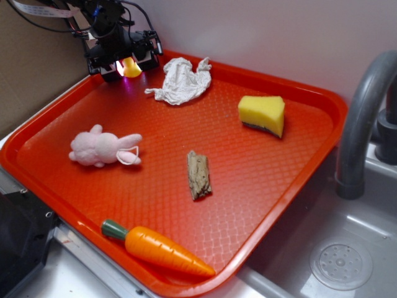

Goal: Grab the yellow duck.

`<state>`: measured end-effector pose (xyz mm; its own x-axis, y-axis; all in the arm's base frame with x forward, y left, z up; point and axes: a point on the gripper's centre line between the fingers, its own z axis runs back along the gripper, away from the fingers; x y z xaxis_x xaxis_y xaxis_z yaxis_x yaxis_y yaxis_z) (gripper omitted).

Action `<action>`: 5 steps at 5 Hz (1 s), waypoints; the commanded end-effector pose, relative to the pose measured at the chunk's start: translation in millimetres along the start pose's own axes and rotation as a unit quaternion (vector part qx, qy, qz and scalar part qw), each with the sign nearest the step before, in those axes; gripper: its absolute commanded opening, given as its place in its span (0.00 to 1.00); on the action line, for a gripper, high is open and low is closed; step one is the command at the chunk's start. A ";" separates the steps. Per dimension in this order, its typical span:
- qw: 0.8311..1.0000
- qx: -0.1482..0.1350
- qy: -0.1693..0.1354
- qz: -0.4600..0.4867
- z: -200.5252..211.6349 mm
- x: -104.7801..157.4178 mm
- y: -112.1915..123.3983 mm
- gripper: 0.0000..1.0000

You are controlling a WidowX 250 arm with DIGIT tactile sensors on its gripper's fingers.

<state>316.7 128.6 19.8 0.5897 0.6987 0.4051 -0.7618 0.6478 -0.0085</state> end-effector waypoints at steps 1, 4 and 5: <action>0.986 0.045 0.035 -0.158 99.6 13.1 -18.4 0.00; 0.909 -0.072 0.129 -0.389 216.7 -40.9 -42.2 0.00; 0.902 -0.117 0.125 -0.395 239.6 -41.6 -64.0 0.00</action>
<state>265.8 -33.1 201.2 0.9945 0.0342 0.0989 -0.0341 0.9994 -0.0027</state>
